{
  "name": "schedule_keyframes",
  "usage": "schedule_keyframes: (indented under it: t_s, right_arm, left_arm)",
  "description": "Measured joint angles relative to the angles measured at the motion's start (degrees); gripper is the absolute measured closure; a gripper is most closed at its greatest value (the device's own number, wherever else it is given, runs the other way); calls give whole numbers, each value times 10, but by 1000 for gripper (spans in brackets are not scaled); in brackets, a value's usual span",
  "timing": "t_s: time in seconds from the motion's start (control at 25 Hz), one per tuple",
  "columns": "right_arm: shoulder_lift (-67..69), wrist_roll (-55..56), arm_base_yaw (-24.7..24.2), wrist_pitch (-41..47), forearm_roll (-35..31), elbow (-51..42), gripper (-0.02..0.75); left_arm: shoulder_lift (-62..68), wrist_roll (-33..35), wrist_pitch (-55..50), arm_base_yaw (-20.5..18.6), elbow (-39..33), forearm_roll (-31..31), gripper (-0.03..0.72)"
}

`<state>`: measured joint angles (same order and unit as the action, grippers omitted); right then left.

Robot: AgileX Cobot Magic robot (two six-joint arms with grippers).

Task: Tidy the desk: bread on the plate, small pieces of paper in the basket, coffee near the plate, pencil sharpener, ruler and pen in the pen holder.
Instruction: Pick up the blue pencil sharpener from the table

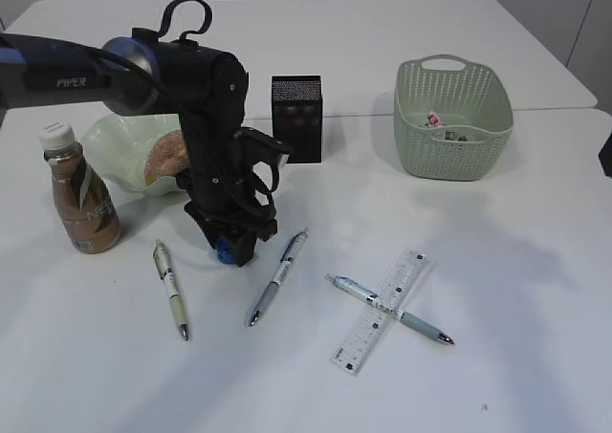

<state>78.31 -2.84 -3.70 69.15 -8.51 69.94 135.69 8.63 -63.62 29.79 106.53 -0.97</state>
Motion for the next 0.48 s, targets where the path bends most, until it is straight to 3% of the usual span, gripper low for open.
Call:
schedule_keyframes:
  t_s: [0.28, 0.48]
  right_arm:
    - [0, 0, 0, 0, 1, 0, 153]
    - [0, 0, 0, 0, 1, 0, 153]
  left_arm:
    - [2, 0, -2, 0, 3, 0, 329]
    - [2, 0, -3, 0, 3, 0, 381]
